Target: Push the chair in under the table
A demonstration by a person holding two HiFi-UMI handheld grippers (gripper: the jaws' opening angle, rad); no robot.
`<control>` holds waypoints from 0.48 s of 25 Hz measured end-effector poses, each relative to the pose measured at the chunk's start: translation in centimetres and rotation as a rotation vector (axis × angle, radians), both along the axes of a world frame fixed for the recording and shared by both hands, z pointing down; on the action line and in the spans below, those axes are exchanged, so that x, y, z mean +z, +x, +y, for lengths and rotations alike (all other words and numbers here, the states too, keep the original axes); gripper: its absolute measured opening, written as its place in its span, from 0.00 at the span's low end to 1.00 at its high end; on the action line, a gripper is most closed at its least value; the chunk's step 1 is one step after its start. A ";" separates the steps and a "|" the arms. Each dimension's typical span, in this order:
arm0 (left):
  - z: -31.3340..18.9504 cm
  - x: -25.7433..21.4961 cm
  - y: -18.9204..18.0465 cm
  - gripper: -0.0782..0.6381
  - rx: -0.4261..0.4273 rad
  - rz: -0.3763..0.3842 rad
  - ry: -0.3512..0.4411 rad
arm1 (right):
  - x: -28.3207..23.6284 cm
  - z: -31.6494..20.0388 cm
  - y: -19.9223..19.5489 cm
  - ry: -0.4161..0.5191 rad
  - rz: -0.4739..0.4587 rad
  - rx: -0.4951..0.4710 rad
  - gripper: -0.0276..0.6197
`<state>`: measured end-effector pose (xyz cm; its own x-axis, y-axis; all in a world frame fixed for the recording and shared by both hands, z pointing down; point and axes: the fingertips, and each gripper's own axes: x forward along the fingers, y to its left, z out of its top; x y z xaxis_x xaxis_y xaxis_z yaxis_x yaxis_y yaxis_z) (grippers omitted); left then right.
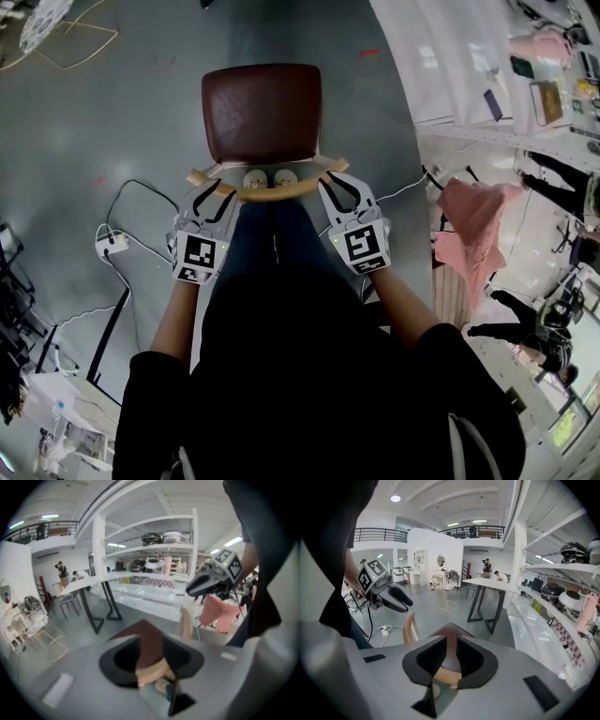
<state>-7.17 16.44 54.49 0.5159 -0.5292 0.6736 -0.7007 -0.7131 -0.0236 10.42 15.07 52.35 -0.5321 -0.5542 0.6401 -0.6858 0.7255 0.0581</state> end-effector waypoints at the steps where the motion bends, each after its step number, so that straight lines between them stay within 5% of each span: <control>1: 0.2 0.3 0.0 0.32 0.001 -0.003 -0.010 | 0.2 0.1 0.1 -0.005 0.002 0.000 0.08; 12: 1.7 3.1 -0.2 0.39 0.070 -0.069 -0.085 | 3.1 1.8 1.1 -0.093 0.064 -0.041 0.18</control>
<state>-7.37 18.15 57.61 0.5003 -0.4331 0.7497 -0.6476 -0.7619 -0.0079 11.56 16.85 55.40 -0.5092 -0.4697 0.7212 -0.6525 0.7571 0.0324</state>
